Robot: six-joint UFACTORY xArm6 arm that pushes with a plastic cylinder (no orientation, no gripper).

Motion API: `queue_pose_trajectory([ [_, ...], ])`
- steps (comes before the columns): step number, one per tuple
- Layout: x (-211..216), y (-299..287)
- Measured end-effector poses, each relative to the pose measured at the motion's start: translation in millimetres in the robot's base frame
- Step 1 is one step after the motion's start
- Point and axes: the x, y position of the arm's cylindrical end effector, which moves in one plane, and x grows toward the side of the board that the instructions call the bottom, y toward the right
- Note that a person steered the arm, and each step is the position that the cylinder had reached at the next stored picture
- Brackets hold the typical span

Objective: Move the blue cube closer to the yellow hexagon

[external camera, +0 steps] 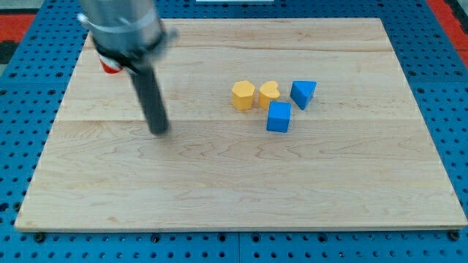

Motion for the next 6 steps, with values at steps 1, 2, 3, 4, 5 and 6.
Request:
queue_pose_trajectory([
  [1, 17.6, 134.1],
  [2, -10.6, 187.8],
  [3, -51.9, 184.4],
  [4, -74.5, 143.2],
  [5, -98.1, 91.5],
  [6, -116.3, 45.5],
])
